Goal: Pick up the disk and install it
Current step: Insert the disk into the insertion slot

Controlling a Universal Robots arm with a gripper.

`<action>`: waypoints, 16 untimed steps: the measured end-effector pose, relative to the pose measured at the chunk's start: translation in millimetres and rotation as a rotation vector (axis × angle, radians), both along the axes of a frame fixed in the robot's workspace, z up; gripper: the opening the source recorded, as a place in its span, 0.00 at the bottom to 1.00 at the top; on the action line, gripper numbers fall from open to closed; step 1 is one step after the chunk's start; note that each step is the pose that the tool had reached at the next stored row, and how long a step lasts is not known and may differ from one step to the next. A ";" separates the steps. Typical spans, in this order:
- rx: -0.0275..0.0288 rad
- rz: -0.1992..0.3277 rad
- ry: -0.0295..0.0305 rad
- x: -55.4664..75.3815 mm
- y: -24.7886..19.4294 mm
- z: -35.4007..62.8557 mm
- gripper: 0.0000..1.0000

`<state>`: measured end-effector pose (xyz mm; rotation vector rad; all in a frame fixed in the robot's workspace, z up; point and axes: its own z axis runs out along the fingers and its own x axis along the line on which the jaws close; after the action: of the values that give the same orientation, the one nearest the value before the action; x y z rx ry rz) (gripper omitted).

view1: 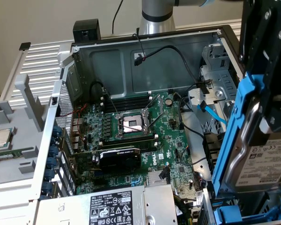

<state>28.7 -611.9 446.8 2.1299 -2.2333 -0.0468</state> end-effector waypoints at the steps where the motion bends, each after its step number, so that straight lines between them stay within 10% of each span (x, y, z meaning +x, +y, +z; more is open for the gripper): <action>1: -0.0001 0.000 0.0000 -0.3 1.1 -0.4 0.37; 16: 0.0092 0.022 0.0000 -0.8 1.6 -4.3 0.37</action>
<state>27.9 -610.3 442.5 2.1584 -2.2140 -0.0562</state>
